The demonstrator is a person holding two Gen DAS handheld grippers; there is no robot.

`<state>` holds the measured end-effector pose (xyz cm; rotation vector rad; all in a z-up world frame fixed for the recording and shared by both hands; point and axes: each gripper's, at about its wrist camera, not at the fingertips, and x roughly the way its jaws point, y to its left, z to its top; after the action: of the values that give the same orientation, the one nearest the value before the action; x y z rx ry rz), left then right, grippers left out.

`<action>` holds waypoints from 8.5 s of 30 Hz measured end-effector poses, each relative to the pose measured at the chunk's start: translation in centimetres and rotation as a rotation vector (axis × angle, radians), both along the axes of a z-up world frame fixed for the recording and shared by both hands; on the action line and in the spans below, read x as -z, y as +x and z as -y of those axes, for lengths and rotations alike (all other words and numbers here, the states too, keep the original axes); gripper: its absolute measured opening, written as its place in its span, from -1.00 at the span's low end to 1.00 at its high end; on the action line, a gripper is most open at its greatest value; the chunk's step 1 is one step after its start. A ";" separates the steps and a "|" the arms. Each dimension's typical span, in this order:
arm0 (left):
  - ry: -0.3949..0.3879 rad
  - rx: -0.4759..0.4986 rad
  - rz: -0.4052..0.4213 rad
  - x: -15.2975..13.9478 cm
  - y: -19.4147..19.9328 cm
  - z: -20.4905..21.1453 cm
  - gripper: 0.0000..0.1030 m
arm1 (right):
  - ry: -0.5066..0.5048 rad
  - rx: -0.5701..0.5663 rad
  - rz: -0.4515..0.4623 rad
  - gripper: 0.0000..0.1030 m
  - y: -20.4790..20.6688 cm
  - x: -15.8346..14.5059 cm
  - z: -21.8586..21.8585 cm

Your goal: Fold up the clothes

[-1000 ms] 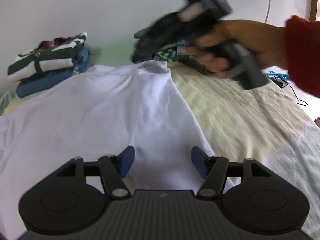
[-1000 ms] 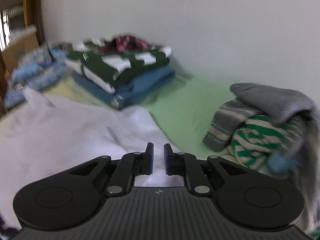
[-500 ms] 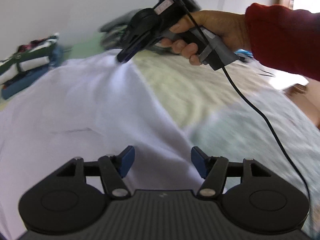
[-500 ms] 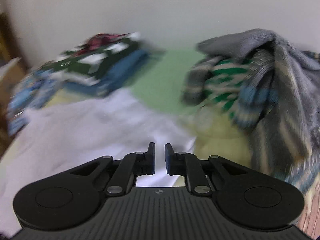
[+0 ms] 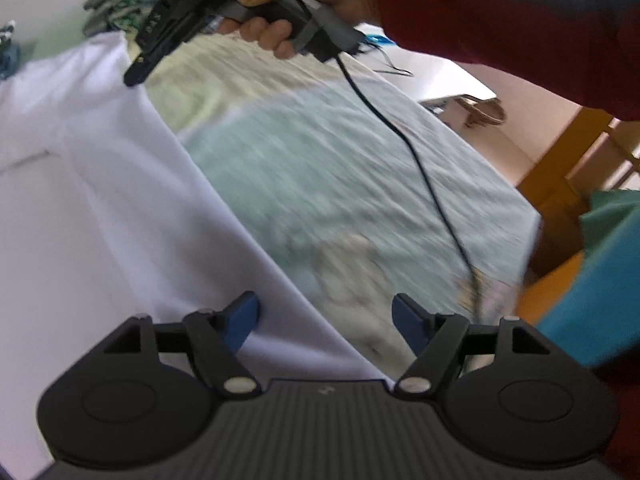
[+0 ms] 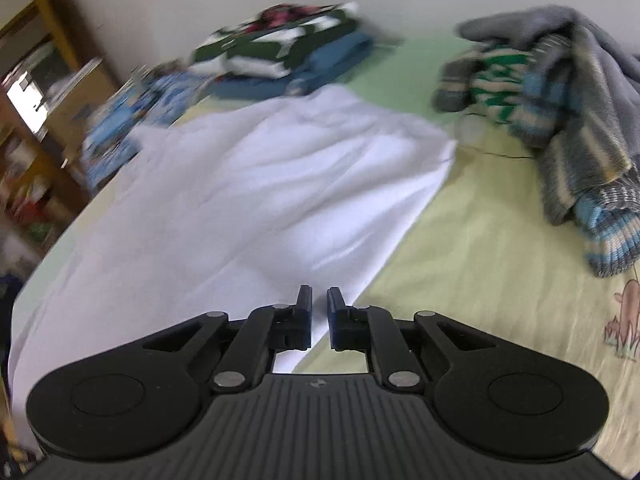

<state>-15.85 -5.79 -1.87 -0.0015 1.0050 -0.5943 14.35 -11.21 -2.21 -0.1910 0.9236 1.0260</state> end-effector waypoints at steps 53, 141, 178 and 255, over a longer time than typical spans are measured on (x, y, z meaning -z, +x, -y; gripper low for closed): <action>-0.249 -0.960 0.043 0.8 14.4 -38.9 -0.04 | 0.054 0.269 0.148 -0.01 -7.3 -11.7 -21.8; 0.316 -0.437 0.381 -0.6 20.1 -16.1 -0.98 | 0.605 0.650 -0.282 -0.95 5.8 0.6 -9.5; 0.383 -0.154 0.453 0.6 18.1 -11.1 -0.66 | 0.295 0.597 0.034 -0.45 3.0 1.6 -9.4; 0.092 -0.573 0.108 -2.1 -3.7 -23.5 0.47 | 0.288 0.620 -0.223 -0.61 -11.6 2.6 -6.9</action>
<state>-19.58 17.66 0.24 -0.1697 0.8728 -0.0235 2.74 -4.33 -4.78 0.4382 0.9382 0.5925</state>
